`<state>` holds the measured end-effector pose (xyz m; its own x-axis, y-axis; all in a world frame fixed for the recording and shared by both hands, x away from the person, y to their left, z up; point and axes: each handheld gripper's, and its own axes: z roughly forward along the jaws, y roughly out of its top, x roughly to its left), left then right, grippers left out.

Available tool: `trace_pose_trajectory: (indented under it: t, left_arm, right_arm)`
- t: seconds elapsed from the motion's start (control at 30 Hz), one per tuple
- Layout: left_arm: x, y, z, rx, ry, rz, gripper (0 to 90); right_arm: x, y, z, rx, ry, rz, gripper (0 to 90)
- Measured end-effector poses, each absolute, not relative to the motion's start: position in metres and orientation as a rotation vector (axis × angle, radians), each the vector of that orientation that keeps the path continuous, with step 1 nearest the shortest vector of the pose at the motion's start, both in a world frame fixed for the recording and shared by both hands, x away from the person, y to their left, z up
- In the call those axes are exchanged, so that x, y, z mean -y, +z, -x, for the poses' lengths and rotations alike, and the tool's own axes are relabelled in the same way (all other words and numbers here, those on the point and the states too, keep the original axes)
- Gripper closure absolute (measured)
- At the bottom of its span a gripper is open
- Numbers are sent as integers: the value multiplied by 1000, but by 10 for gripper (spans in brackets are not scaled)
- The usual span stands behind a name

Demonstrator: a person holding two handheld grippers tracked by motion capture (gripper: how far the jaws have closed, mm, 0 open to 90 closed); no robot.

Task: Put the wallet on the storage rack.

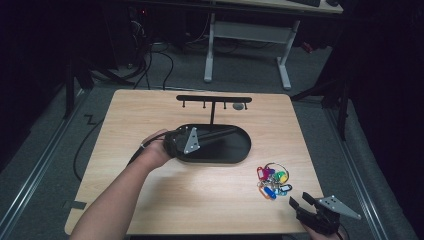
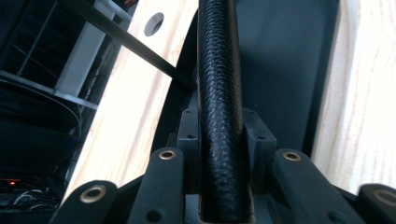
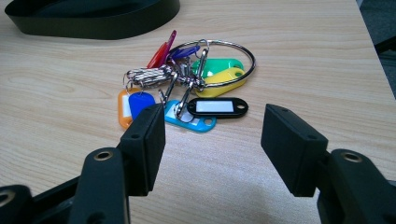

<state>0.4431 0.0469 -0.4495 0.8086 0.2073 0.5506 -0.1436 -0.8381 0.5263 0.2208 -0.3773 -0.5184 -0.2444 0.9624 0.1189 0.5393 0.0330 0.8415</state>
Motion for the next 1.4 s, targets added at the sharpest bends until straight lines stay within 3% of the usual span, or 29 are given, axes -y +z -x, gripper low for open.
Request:
trace_pose_trajectory:
  t: [0.7,1.1,1.4]
  left_arm:
    - [-28,-462,-469,34,891,-2490,730]
    - [-36,-478,-475,-33,856,-2555,714]
    - [-39,-474,-474,-126,785,-2562,618]
  right_arm:
    - [377,-520,-221,-1832,1124,-1525,406]
    - [376,-522,-222,-1839,1119,-1532,406]
    - [375,-522,-222,-1844,1117,-1529,406]
